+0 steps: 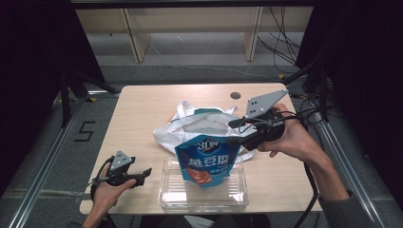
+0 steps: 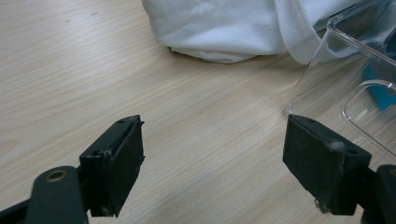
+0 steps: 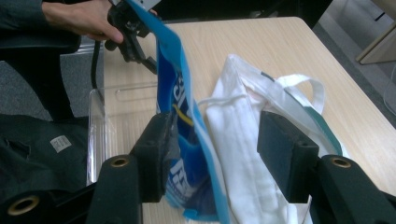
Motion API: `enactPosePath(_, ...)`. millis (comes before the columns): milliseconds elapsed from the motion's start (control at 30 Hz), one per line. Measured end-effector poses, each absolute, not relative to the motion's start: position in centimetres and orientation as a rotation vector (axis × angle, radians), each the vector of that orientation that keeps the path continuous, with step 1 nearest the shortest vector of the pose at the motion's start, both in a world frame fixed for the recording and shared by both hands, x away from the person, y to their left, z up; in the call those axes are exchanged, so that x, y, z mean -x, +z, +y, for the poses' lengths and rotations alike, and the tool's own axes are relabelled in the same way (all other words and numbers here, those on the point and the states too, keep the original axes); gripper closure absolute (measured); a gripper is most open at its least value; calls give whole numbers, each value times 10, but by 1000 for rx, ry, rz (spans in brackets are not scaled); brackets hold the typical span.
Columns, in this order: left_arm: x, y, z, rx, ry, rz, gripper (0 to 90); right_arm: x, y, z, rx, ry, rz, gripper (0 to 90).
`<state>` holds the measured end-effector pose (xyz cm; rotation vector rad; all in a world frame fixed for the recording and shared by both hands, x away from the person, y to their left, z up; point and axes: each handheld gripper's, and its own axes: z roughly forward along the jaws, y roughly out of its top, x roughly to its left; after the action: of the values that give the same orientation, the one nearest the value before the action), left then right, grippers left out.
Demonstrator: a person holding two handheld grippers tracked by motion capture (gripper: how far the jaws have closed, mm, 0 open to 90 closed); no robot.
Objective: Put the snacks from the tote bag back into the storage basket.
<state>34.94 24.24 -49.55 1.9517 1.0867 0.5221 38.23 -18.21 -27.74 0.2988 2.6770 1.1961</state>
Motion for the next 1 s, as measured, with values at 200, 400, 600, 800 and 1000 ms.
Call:
enactPosePath(200, -349, -495, 243, -1941, 524, 1083, 198, -385, -294, -198, -389, 1201, 2657, 439)
enactPosePath(400, -349, -494, 243, -1947, 528, 1073, 197, -382, -316, -211, -472, 1211, 2660, 425)
enactPosePath(600, -349, -495, 243, -1941, 524, 1082, 197, -379, -332, -223, -498, 1221, 2635, 414)
enactPosePath(800, -350, -494, 242, -1941, 525, 1077, 196, -376, -358, -237, -591, 1212, 2604, 404)
enactPosePath(1000, -350, -493, 238, -1948, 519, 1058, 195, -378, -372, -247, -703, 1173, 2565, 390)
